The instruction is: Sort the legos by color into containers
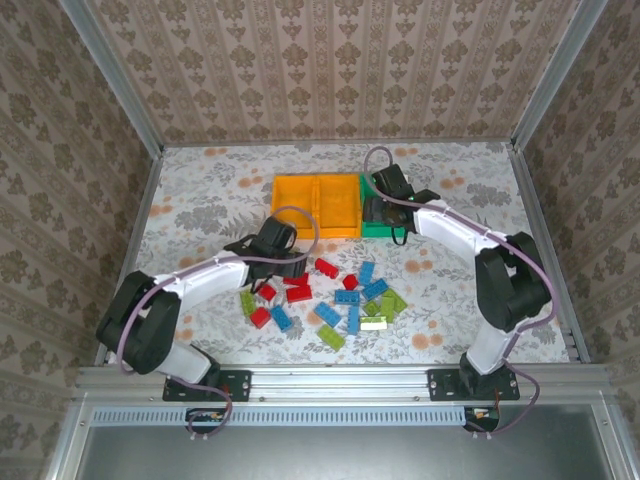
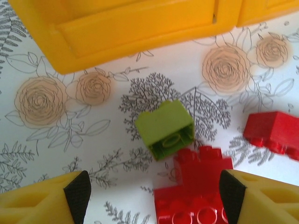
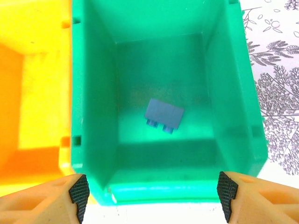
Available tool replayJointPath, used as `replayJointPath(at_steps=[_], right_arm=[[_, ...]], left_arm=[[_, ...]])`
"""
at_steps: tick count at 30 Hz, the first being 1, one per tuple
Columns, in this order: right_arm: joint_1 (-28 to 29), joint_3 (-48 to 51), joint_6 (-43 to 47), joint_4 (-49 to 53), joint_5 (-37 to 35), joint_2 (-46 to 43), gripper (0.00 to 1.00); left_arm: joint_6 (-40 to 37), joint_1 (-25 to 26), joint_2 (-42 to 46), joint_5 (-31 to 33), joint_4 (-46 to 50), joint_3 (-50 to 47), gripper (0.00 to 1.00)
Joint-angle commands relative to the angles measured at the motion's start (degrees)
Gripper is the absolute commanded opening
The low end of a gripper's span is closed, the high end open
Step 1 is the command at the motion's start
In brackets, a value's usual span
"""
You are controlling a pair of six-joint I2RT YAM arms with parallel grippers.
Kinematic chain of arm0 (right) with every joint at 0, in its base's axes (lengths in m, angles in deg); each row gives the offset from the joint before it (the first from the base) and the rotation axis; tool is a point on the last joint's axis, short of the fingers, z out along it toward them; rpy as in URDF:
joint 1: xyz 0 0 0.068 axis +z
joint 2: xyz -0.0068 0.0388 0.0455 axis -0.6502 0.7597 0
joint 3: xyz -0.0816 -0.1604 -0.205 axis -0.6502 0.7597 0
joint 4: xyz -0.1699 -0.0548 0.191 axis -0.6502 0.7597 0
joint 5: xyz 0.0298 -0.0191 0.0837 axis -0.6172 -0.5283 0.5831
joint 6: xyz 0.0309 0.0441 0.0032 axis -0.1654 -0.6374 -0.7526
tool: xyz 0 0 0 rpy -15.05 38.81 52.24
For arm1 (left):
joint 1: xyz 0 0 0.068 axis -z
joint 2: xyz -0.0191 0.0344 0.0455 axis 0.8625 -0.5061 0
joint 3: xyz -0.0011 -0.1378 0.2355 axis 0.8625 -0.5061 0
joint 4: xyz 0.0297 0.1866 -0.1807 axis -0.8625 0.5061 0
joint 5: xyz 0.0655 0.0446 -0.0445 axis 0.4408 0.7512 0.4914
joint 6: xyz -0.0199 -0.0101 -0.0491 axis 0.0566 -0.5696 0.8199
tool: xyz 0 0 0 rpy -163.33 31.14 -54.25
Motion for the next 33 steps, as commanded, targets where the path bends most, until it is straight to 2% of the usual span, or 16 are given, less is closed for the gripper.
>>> replayJointPath(at_steps=[1,6,8,13,25,28,33], right_arm=[[0.51,3.57,-0.79,1.59,0.97,-3.30,0.77],[0.60,9.43,-1.94,0.22,0.36,-7.63,0.78],[0.60,11.23,-2.16,0.22,-0.04,-9.28,0.78],[0.60,14.12,-2.27,0.49,-1.11,-13.41,0.78],[0.60,17.97,-2.35,1.14,-3.07,-17.90,0.79],[0.62,18.67,-2.63,0.89,-2.97,-18.18,0.79],[0.65,19.34,-2.37,0.34,-2.66,-18.30,0.79]], left_arm=[[3.62,-0.18,-2.88,2.73,2.49,3.48,0.75],[5.59,-0.45,-6.71,1.03,1.60,5.68,0.70],[6.44,-0.78,-8.59,1.43,2.26,6.97,0.63],[7.53,-1.68,-11.51,-0.06,2.24,8.16,0.55],[7.15,-1.85,-13.45,-1.89,1.58,9.66,0.27],[6.79,-1.85,-12.30,-1.16,2.17,9.73,0.24],[5.24,-1.85,-7.79,0.77,4.54,11.07,0.25]])
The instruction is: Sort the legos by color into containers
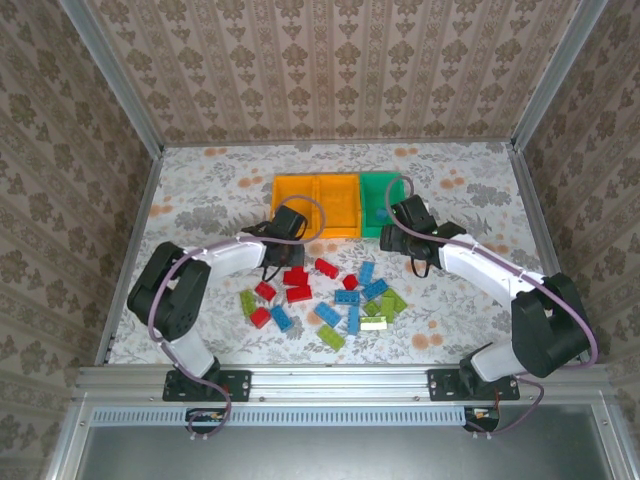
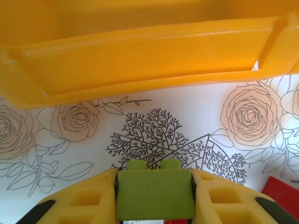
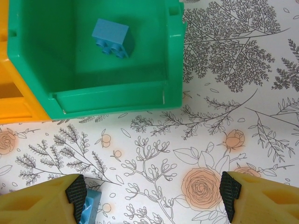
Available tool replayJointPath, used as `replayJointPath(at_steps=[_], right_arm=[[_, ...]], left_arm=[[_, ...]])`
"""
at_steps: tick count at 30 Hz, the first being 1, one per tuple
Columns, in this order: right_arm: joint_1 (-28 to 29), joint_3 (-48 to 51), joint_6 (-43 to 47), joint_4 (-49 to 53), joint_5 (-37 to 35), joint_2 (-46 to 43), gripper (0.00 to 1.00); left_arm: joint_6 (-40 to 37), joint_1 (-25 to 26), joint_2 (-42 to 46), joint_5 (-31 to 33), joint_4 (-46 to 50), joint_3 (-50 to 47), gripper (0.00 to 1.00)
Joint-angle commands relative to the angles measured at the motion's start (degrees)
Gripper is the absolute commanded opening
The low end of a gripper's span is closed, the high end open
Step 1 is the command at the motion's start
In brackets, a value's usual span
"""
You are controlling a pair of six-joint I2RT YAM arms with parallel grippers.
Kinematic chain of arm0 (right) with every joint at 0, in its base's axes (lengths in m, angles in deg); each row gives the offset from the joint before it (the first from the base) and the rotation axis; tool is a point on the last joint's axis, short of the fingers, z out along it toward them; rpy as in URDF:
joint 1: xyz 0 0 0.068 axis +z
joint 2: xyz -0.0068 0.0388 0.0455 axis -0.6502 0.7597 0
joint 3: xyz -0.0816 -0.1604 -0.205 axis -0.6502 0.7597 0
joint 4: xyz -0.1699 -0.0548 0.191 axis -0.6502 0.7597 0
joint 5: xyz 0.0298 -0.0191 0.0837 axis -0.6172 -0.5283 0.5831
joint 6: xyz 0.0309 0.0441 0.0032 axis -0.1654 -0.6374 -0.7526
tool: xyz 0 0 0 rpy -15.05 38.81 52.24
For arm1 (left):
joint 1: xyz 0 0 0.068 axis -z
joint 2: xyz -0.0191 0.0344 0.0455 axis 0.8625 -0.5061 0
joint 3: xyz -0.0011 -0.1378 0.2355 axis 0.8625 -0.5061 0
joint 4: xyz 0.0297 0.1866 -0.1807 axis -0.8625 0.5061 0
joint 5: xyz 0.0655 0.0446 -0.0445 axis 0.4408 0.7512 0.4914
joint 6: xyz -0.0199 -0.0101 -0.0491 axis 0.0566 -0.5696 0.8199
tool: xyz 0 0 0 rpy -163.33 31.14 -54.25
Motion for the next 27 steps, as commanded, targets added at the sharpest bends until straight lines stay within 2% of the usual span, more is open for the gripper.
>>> replayJointPath(at_steps=[1,6,10,18,27], right_arm=[[0.30,0.74,-0.41,0.25,-1.19,-1.49,0.78],[2.59,0.02,2.99,-1.16,3.07,0.82,0.77],[5.15,-1.59,4.59,0.83,2.17,4.01,0.77],[6.32,-1.97,-4.54,2.08,6.20,7.62,0.74],[8.93,-5.07,-14.27,2.68,8.33,15.08,0.77]], left_arm=[[-2.06,-0.28,5.11,2.14,2.98,3.04,0.25],[-6.24,-0.86,7.88,4.46,4.39,7.53,0.28],[-9.02,-3.46,5.47,3.12,4.92,12.47,0.28],[-10.96,-9.23,-2.03,-2.09,1.73,18.36,0.28],[-10.89,-9.73,-8.72,-6.47,-1.01,22.29,0.28]])
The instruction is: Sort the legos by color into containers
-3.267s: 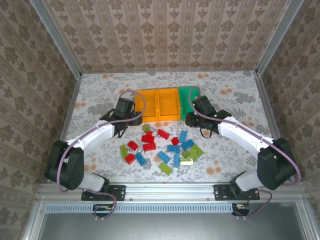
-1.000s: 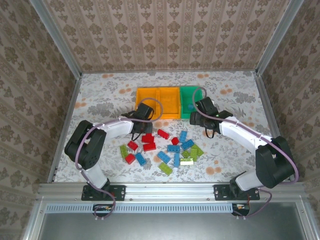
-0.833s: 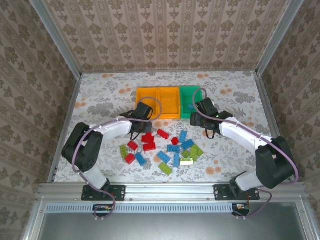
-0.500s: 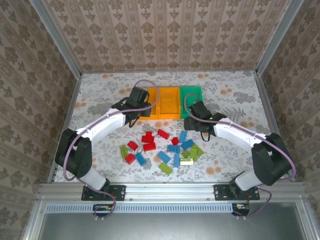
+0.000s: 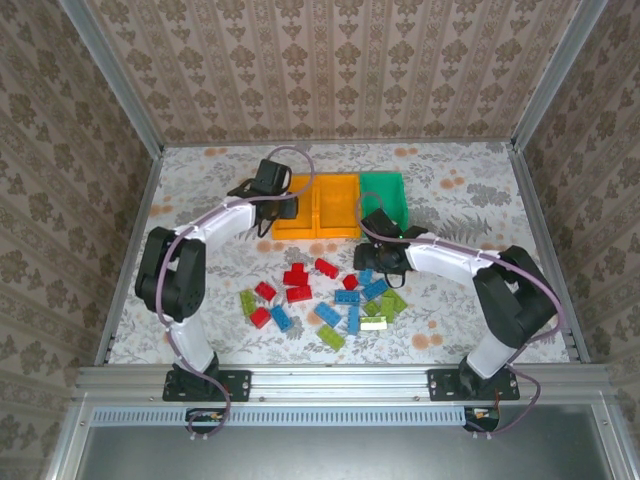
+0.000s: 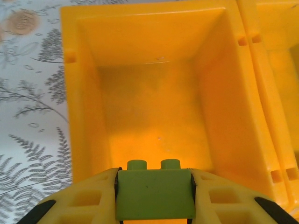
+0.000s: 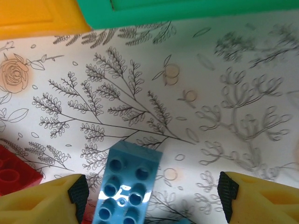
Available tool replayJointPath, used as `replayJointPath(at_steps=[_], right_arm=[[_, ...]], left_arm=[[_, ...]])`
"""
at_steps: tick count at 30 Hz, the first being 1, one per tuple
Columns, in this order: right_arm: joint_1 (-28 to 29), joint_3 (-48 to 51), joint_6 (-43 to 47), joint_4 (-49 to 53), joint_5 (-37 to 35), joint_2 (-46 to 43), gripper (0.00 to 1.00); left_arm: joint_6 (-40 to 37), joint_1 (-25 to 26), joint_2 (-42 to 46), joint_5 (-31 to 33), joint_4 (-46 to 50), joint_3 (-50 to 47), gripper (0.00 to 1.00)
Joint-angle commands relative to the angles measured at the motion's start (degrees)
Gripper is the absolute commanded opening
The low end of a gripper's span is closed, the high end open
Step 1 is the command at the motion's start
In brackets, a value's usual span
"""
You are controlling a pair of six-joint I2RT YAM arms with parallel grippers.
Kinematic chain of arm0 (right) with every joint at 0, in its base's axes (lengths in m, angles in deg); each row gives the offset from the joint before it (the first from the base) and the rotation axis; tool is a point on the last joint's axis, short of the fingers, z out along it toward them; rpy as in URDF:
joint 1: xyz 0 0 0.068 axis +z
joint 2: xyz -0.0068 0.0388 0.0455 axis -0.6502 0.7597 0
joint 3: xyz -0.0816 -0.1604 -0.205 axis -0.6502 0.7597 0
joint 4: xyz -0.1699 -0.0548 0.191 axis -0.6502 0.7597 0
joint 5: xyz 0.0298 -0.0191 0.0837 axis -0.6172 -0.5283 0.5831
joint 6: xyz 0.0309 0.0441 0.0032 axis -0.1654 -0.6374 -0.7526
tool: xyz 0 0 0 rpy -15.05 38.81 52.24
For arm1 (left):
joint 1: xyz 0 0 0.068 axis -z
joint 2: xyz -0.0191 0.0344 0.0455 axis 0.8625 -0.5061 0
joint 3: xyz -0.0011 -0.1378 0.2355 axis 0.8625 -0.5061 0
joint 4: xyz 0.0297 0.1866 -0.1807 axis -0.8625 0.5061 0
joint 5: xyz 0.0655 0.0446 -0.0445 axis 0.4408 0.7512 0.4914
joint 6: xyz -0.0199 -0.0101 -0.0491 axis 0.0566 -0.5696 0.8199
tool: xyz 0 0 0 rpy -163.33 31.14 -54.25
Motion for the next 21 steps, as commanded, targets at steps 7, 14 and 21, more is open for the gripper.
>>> replayJointPath(at_steps=[7,14,21], right_arm=[[1.44,-4.83,-5.58,4.27,2.04,6.47,0.73],[1.49,-5.46,-6.13,5.20,2.55,8.38,0.63],[1.57,-8.06,-4.68,6.97,1.00,10.48,0.45]], left_arm=[[0.01,-0.05,-2.62,-2.68,-1.45,2.41,0.43],[0.73,2.17,1.93,-1.21,-3.36,-1.63,0.63],[1.53,3.51,8.47,0.99,-4.34,-8.14,0.67]])
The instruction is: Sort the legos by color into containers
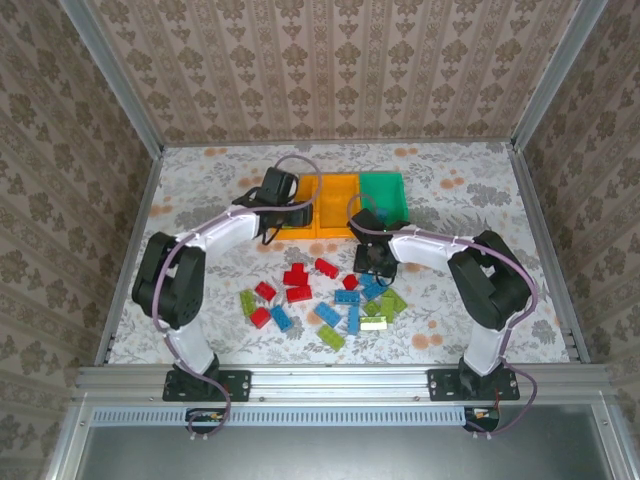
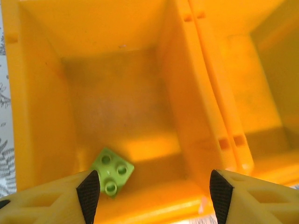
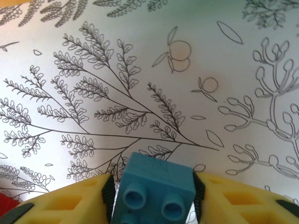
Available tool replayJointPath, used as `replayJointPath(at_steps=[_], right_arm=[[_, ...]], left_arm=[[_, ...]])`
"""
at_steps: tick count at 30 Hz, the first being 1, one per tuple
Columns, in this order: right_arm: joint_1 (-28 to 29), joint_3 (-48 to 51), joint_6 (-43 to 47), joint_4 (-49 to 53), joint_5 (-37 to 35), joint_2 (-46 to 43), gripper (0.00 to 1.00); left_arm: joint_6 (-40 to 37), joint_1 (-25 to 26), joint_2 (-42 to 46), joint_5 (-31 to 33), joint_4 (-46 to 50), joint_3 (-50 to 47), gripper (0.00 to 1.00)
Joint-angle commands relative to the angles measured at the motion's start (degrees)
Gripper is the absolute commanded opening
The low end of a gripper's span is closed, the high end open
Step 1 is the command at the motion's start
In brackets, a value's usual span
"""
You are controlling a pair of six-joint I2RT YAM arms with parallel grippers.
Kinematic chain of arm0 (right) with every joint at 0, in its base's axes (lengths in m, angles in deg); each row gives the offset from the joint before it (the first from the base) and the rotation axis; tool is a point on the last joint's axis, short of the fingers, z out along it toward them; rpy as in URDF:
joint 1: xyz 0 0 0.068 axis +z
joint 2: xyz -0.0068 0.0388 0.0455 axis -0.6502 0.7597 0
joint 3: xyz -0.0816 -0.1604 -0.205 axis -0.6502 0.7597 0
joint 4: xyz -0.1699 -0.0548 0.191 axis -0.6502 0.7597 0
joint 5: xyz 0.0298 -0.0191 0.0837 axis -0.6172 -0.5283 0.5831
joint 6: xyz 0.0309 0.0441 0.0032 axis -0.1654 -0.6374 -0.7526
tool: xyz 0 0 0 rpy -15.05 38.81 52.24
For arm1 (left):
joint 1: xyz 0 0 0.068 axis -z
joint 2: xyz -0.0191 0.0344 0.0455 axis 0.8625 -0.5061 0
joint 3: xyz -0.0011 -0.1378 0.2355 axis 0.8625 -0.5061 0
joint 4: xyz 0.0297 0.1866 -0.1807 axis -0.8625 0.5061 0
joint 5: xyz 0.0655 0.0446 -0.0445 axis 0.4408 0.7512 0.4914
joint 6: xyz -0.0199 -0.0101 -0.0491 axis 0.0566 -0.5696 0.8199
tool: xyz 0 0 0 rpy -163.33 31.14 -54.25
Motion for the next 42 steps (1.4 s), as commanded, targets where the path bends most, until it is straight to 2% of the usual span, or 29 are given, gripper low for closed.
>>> replayJointPath(at_steps=[1,11,15,20,22,26,33,39,42], right_arm=[[0.50,-1.67,0.61,1.66,-0.51,1.66,0.41],[-0.81,-5.72,2.69,4.31,-6.00,-3.60,0.32],[-2.22,-9.73,6.40,5.90,-11.29,-5.74,0.31],[-4.90,-13.55,12.38,2.34,-19.36,-6.76,0.30],[-6.58,-15.70,15.13,0.37,-20.56,-4.90,0.30],[-10.47,-21.49,17.81,0.36,-18.65,1.33,0.27],[-13.82,-26.10,19.09,-2.36,-16.38,8.65,0.27],[-13.96,-30.84,20.87,-1.16,-14.87,13.15,0.32],[-13.94,-31.81,21.53,-0.04,-14.50,14.04,0.47]], left_arm=[[1.32,0.11,4.97,1.99,-0.85,-3.23,0.67],[1.23,0.17,11.98,4.32,-0.56,-11.80,0.69],[2.36,0.41,14.03,5.38,-0.48,-15.21,0.69],[4.58,0.93,17.05,6.80,1.57,-19.56,0.69],[5.35,1.19,18.05,6.51,1.88,-21.35,0.69],[6.74,2.03,19.97,6.29,2.51,-24.57,0.69],[9.36,5.42,23.85,5.50,3.15,-28.15,0.70],[10.48,8.94,25.98,7.77,5.14,-28.86,0.72],[11.19,10.35,26.92,8.59,5.34,-29.74,0.73]])
